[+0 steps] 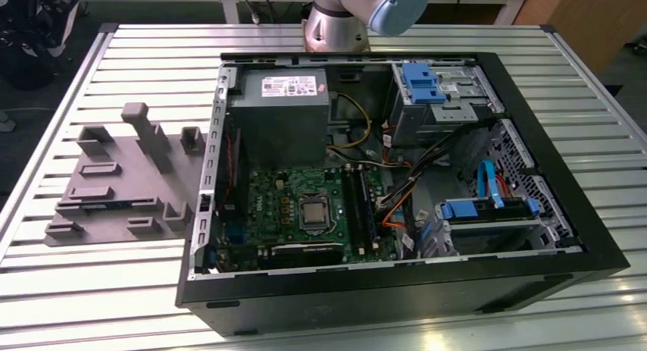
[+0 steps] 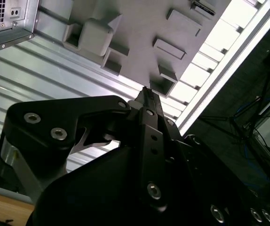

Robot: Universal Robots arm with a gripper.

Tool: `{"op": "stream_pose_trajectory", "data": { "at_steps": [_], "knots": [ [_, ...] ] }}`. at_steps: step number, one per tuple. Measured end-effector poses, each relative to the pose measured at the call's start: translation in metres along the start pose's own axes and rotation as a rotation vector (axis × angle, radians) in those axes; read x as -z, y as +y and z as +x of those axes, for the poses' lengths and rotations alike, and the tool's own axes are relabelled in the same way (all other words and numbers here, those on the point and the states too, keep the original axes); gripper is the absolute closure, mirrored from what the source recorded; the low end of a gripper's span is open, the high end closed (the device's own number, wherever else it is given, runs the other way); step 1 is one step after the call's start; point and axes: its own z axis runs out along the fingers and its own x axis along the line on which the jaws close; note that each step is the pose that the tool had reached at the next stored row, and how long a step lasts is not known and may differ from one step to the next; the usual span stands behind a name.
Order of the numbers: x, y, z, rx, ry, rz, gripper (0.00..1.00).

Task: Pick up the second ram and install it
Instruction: 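Reach for the second ram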

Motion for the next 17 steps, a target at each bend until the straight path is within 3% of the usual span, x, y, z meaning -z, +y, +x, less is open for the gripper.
{"op": "stream_pose_trajectory", "data": {
  "at_steps": [17],
  "knots": [
    [0.0003,-0.0058,-0.0001,0.000,0.0000,0.0000,0.89]
  ]
}}
